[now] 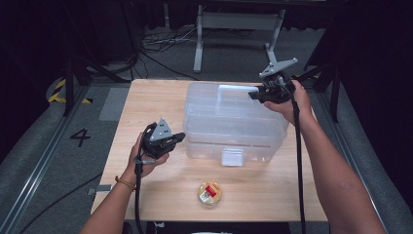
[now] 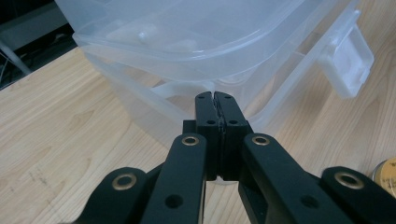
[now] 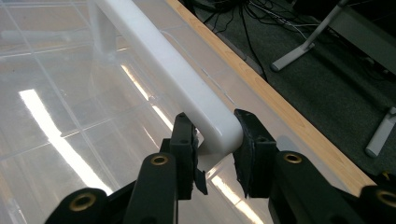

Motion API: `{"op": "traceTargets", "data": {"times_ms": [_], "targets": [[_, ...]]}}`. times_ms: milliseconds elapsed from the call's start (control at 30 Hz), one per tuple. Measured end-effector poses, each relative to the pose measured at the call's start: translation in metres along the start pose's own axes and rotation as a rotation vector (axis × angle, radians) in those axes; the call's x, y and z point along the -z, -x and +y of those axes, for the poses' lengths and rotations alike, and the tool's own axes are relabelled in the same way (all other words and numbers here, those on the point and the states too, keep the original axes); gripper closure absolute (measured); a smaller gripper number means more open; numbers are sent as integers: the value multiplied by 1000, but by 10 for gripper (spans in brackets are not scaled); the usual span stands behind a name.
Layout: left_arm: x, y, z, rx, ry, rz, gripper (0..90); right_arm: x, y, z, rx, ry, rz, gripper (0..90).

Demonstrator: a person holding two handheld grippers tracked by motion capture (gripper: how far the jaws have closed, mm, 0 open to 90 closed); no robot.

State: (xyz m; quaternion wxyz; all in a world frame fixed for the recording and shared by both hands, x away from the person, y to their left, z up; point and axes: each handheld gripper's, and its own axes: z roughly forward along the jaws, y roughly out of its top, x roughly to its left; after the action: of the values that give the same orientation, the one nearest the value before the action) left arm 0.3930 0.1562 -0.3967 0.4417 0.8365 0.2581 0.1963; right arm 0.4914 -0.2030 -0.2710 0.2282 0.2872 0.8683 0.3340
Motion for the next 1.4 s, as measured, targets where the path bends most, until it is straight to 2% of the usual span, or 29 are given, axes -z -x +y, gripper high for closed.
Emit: {"op": "traceTargets", "data": {"times_ms": [267, 500, 533, 633, 667, 733, 800, 933, 1067, 1167, 1267, 1400], "targets": [[-4, 1, 5, 15, 40, 2, 896, 2, 2, -1, -4, 1, 11, 712], [-4, 2, 3, 10, 47, 2, 898, 2, 0, -4, -13, 10, 6, 708], [-4, 2, 2, 7, 50, -2, 898, 4, -1, -6, -15, 27, -1, 674], [-6, 2, 1, 12, 45, -14, 898, 6, 0, -7, -22, 40, 12, 661], [-6, 1, 0, 13, 47, -17, 898, 11, 1, -10, -23, 50, 26, 643], [-6, 1, 1, 9, 50, -15, 898, 17, 2, -17, -6, 44, 2, 609], [-6, 1, 1, 8, 49, -16, 898, 23, 3, -24, 20, 64, -10, 582], [-7, 2, 1, 3, 38, -5, 898, 35, 7, -36, 9, 103, -30, 546], [-8, 2, 2, 2, 38, 2, 899, 55, 10, -54, 46, 151, -77, 492], [-8, 2, 2, -1, 34, 9, 899, 67, 15, -70, 30, 180, -102, 477], [-7, 2, 3, 0, 34, 9, 899, 75, 17, -82, 26, 184, -134, 459], [-7, 2, 4, 1, 38, 8, 899, 85, 23, -110, 9, 197, -166, 449]]}}
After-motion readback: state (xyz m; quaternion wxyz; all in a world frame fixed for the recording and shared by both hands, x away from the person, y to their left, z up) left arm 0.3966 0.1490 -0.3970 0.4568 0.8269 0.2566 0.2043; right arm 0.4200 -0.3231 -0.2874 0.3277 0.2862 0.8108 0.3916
